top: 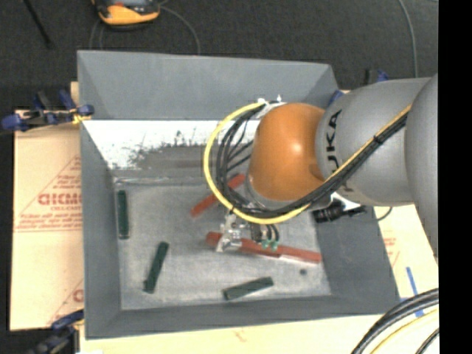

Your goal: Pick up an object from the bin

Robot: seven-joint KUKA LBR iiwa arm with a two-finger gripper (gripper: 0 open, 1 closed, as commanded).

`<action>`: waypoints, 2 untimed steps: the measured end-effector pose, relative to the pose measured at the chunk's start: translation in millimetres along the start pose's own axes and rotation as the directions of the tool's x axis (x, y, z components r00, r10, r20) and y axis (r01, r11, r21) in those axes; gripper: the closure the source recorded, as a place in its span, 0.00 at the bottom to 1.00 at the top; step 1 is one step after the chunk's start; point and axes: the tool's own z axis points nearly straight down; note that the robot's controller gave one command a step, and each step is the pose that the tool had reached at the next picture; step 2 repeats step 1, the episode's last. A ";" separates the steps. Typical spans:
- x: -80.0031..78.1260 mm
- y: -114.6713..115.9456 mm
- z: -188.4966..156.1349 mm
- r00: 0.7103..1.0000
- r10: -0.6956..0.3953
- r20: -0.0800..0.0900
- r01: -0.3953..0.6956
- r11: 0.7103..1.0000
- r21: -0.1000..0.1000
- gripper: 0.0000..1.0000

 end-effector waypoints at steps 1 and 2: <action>-1.7 8.5 -56.1 1.000 -0.004 0.002 0.004 1.000 -0.003 1.00; -1.7 8.5 -56.1 1.000 -0.004 0.002 0.004 1.000 -0.003 1.00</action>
Offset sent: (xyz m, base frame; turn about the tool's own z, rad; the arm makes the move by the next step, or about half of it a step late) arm -0.0220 -0.0283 -0.0068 0.0883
